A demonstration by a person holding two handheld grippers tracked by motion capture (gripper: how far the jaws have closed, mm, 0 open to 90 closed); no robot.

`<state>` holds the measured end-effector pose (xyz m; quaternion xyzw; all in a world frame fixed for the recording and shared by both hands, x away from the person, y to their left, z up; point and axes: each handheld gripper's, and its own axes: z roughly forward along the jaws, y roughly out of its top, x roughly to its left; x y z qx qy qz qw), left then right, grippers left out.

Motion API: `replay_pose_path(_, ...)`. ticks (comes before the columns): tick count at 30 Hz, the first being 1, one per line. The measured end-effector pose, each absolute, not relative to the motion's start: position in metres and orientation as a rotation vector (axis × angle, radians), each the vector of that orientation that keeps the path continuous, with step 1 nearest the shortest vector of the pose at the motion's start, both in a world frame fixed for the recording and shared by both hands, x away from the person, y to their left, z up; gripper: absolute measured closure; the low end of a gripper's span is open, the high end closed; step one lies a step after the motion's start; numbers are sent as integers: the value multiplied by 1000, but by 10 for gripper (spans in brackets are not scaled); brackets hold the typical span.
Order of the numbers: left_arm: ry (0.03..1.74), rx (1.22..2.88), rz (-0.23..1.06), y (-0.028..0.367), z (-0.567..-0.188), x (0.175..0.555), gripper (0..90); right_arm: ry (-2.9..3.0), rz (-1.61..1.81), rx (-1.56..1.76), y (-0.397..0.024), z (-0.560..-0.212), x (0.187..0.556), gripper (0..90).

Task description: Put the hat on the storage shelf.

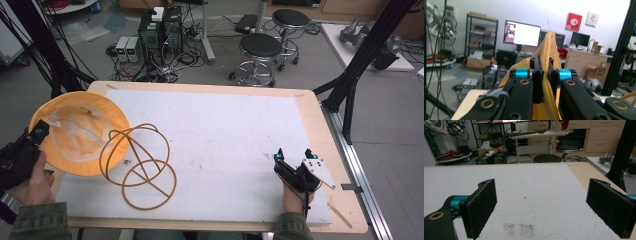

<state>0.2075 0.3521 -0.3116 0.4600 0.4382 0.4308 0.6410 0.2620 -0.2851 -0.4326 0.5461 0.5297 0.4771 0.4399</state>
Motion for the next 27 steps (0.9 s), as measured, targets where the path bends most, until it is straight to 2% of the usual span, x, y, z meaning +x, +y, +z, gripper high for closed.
replay_pose_path(27, 807, 1052, 1039, 329, -271, 193, 869, 1298, 1183, 1359, -287, -432, 260, 86)
